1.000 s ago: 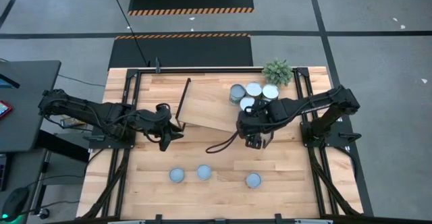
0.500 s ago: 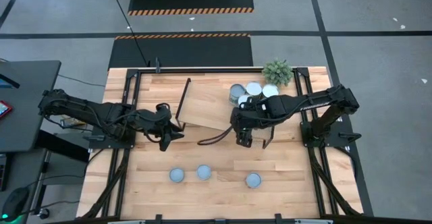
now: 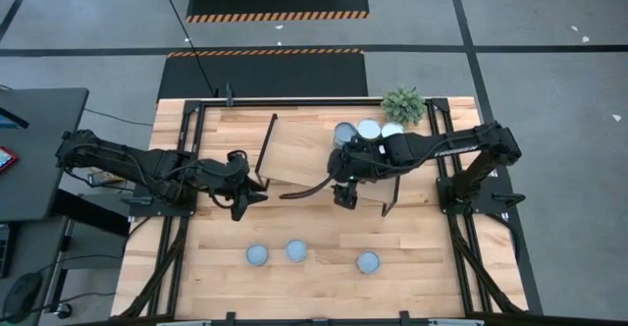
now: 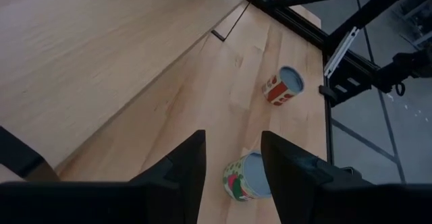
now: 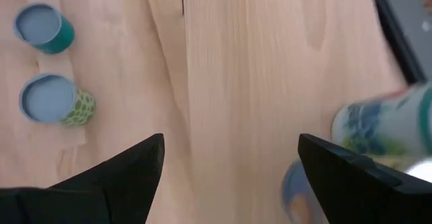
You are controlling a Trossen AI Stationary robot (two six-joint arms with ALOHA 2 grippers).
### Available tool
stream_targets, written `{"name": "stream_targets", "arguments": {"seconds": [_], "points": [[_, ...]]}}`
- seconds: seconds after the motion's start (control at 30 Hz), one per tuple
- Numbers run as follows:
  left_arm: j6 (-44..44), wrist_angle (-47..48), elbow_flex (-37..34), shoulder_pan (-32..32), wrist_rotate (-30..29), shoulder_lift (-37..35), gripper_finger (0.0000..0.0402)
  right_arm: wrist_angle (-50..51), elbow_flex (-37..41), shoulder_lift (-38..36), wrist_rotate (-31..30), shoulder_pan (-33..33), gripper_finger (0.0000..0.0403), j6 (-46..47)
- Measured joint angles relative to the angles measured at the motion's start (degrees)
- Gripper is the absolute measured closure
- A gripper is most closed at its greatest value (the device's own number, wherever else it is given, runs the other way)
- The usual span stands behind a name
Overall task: Pick and place cans onto a shelf
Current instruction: Adjust the canned goods on the shelf
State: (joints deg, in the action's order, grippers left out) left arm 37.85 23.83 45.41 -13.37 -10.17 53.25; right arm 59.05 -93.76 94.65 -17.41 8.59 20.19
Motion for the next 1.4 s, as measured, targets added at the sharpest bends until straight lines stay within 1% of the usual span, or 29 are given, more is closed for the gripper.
{"name": "stream_targets", "arguments": {"seconds": [0.17, 0.33, 0.47, 0.6, 0.77, 0.9, 1.03, 1.13, 1.27, 1.4], "points": [[-0.17, 0.0, -0.02, 0.0, 0.0, 0.0, 0.0253, -3.57, 0.0, 0.0, -2.77, -2.58, 0.0055, -5.12], [-0.17, 0.0, -0.02, 0.0, 0.07, 0.0, 0.0253, -3.74, 0.0, 0.0, -2.25, -6.59, 0.0055, -7.31], [-0.15, 0.01, -0.01, 0.0, 2.51, 0.0, 0.0253, -2.71, 0.0, 0.01, -1.15, -8.86, 0.0055, -7.77], [-0.15, 0.03, -0.02, -0.02, 4.52, 0.0, 0.0253, -0.82, 0.0, 0.0, -0.08, -9.58, 0.0055, -7.81], [-0.99, 0.05, -0.02, -0.34, 4.48, 0.0, 0.0253, 1.13, 0.0, 0.0, -0.76, -9.56, 0.0055, -7.64], [-1.54, 0.04, -0.02, -0.37, 4.54, 0.0, 0.0253, 0.74, 0.0, 0.0, -0.84, -9.01, 0.0055, -7.33], [-2.78, 0.02, -0.02, -0.37, 4.52, 0.0, 0.0253, -2.01, -0.44, -0.27, -1.0, -8.71, 0.0055, -8.02], [-4.28, 0.0, -0.02, -0.37, 4.48, 0.0, 0.0253, -5.68, -1.54, -0.48, -3.2, -8.95, 0.0055, -9.75], [-5.77, 0.0, -0.02, -0.37, 3.97, 0.0, 0.0253, -10.07, -2.25, -0.5, -5.33, -12.17, 0.0055, -11.96], [-6.01, 0.0, -0.02, -0.37, 3.85, 0.0, 0.0253, -12.29, -2.32, -0.21, -4.66, -16.28, 0.0055, -14.39]]}}
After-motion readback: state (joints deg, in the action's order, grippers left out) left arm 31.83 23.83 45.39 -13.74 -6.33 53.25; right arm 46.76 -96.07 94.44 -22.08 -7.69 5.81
